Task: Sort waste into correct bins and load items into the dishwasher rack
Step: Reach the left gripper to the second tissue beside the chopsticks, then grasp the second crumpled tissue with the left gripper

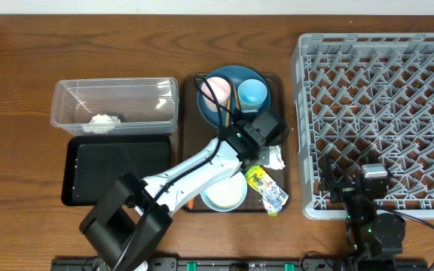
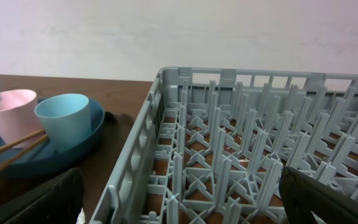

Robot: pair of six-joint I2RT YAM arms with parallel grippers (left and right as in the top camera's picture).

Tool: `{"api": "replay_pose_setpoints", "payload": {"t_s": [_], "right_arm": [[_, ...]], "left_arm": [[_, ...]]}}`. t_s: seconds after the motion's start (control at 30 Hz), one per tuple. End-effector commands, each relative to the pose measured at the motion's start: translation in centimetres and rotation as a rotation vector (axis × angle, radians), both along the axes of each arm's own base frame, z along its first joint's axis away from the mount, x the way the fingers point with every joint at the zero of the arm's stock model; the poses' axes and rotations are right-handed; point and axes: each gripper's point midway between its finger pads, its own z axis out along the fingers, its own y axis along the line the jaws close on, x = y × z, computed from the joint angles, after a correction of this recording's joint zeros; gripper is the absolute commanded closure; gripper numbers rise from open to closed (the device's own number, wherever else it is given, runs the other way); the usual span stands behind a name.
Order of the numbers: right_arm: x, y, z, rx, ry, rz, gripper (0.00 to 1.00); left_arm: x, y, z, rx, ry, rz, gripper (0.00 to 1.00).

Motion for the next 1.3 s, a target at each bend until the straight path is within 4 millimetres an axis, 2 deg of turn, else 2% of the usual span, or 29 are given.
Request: {"api": "replay_pose_setpoints", "payload": {"t_s": [0.0,0.13,0.23,0.5,0.6,0.67,0.73,0.9,1.07,1.27], "right_arm": [[0.0,0.2,-0.1,-0.008,0.003,0.007,0.01],[0.0,0.2,-0.1,-0.008,0.003,0.007,0.01],[0.0,0.2,-0.1,-0.008,0.003,0.007,0.01],[0.0,0.2,-0.1,-0.008,0.003,0.007,0.01],[0.0,0.2,-0.1,-0.008,0.003,0.007,0.01],[0.0,0.2,-0.1,-0.008,0.003,0.007,0.01],[0.0,0.2,-0.1,-0.008,0.003,0.007,0.01],[0.0,0.2,-0.1,-0.008,0.003,0.007,0.01],[0.0,0.2,-0.1,-0.008,0.003,0.007,0.01],[0.0,0.2,-0.1,-0.008,0.003,0.007,0.01]], "left_arm": [[0.9,2.1,0.0,0.079,-0.047,0.055,0.94],[1.5,3.1,0.8,0.079,-0.054,0.084,0.94],[1.9,3.2,2.2,0.050,-0.080,0.094,0.92],[1.8,2.5,8.5,-0.080,-0.187,0.085,0.83],[0.8,0.9,10.0,-0.167,-0.173,0.041,0.83],[0.0,-0.7,10.2,-0.229,-0.143,-0.002,0.78],[-0.6,-2.1,10.0,-0.264,-0.127,-0.040,0.68],[-1.5,-4.3,8.5,-0.247,-0.126,-0.088,0.53],[-2.0,-6.1,5.3,-0.214,-0.093,-0.122,0.51],[-2.0,-6.4,0.8,-0.143,-0.034,-0.121,0.51]]}}
